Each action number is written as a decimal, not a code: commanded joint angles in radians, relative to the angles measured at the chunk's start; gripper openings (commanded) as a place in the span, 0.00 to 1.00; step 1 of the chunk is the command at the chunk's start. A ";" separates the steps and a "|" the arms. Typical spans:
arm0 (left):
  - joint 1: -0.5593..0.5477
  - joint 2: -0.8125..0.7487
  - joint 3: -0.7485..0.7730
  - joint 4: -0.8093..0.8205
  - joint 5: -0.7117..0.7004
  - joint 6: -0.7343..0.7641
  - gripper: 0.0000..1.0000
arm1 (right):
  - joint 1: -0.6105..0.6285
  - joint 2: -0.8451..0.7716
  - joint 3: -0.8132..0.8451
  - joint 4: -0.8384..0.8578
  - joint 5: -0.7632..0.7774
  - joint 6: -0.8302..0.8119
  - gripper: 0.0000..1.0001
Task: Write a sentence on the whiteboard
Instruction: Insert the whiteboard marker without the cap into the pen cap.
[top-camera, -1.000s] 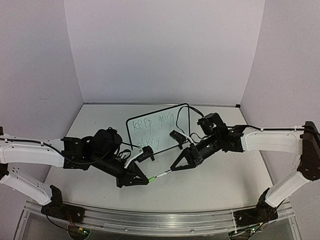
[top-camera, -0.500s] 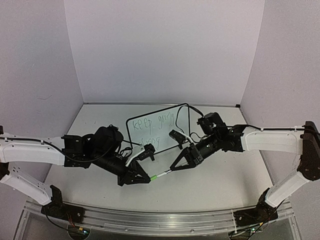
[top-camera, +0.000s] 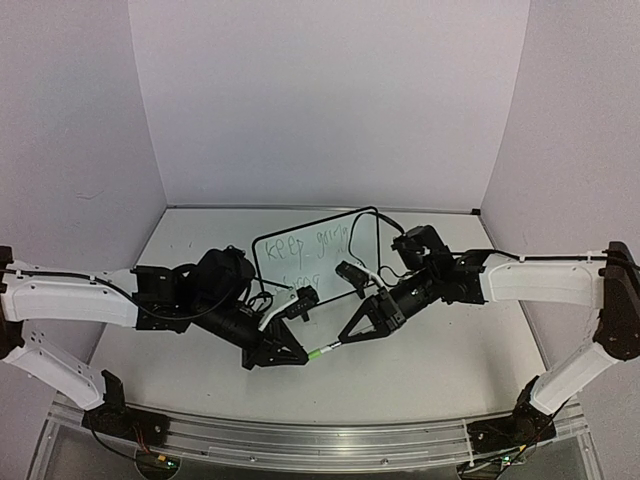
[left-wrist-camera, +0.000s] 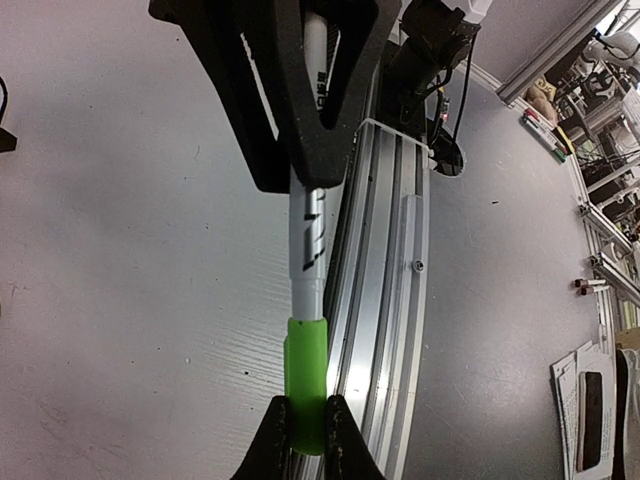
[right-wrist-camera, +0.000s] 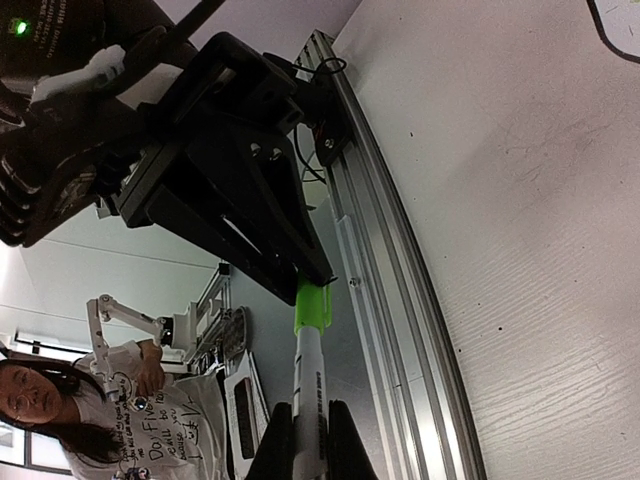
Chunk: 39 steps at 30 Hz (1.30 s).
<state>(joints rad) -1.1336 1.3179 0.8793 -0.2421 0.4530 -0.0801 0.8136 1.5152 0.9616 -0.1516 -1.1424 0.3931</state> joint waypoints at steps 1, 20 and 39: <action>-0.003 0.018 0.071 0.045 0.009 0.034 0.00 | 0.014 0.017 0.045 0.003 -0.022 -0.016 0.00; -0.002 0.104 0.177 0.195 -0.020 0.074 0.00 | 0.047 0.043 0.066 -0.025 -0.011 -0.049 0.00; -0.001 0.156 0.266 0.207 -0.036 0.129 0.00 | 0.069 0.003 0.064 -0.029 0.127 -0.068 0.00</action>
<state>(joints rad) -1.1343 1.4948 1.0477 -0.3657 0.4658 0.0266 0.8196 1.5431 0.9878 -0.2632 -1.0886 0.3480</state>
